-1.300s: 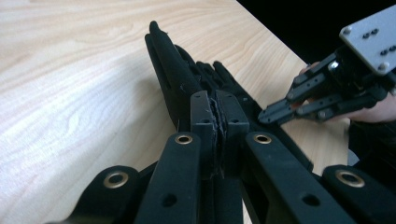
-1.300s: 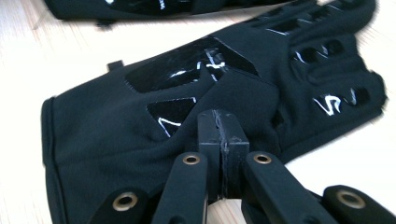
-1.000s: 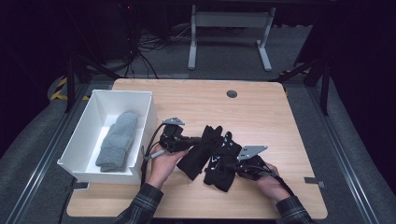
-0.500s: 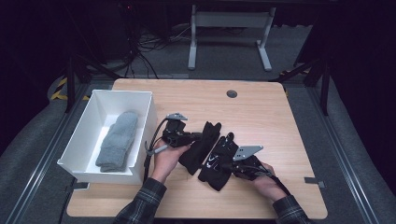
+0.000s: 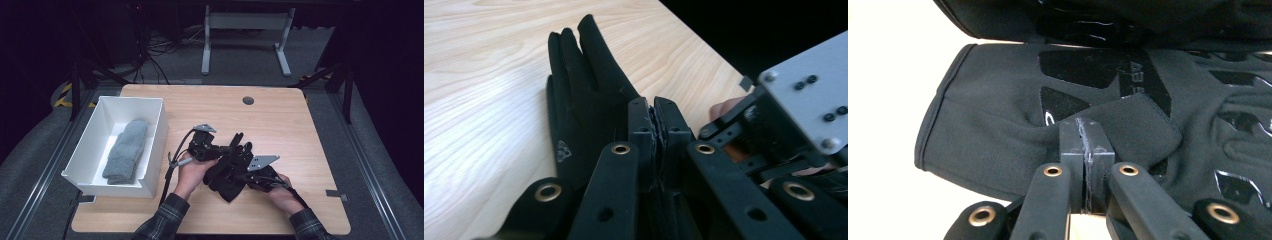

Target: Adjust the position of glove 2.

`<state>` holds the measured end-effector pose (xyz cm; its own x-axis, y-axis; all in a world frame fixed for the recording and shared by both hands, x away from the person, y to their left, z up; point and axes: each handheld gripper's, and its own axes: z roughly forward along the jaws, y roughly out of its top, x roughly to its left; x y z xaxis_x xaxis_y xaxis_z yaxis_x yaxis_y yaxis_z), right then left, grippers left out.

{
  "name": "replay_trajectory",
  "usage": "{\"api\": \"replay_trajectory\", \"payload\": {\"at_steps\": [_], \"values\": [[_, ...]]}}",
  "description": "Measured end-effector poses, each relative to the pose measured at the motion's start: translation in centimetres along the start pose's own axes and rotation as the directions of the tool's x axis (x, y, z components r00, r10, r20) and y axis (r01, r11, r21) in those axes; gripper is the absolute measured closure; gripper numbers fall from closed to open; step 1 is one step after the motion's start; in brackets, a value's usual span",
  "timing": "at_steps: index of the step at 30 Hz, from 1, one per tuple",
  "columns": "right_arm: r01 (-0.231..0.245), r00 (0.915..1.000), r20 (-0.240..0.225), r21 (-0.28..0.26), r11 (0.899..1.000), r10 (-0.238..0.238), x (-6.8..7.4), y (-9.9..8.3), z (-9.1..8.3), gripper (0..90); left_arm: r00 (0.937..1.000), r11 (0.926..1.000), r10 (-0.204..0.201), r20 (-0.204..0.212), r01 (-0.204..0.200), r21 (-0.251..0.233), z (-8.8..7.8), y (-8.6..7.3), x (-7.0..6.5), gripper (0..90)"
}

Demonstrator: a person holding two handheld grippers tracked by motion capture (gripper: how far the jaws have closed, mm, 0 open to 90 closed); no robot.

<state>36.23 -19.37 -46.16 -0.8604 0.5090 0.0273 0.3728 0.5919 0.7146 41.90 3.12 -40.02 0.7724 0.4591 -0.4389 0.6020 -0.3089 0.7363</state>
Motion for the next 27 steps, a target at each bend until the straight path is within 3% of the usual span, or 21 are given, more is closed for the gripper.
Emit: {"api": "replay_trajectory", "payload": {"at_steps": [4, 10, 13, 16, 27], "values": [[0.003, 1.0, 0.007, -0.008, 1.0, -0.003, 0.0, 0.1, -0.1, 90.0, 0.9999, 0.9998, 0.006, -0.01, -0.006, 0.016, 0.7, 0.0, -0.3, 87.5], [-0.011, 0.9991, 0.041, -0.048, 0.999, 0.013, -0.6, -0.1, -2.7, 90.0, 0.9999, 0.9998, 0.006, -0.009, -0.006, 0.017, 0.7, 0.0, -0.3, 87.5], [-0.016, 0.9984, 0.055, -0.009, 1.0, 0.017, -0.7, -1.4, -3.6, 90.0, 0.9999, 0.9998, 0.003, -0.01, -0.003, 0.017, 0.7, 0.0, -0.3, 87.5], [-0.014, 0.998, 0.062, 0.027, 1.0, 0.012, -0.7, -1.9, -3.4, 90.0, 0.9999, 0.9998, 0.01, -0.009, -0.01, 0.018, 0.7, 0.0, -0.3, 87.5], [-0.004, 0.999, 0.044, 0.03, 1.0, 0.003, -0.7, -1.5, -2.1, 90.0, 0.9996, 0.9987, 0.021, 0.017, -0.022, 0.046, 2.4, -0.4, -1.5, 87.5]]}}
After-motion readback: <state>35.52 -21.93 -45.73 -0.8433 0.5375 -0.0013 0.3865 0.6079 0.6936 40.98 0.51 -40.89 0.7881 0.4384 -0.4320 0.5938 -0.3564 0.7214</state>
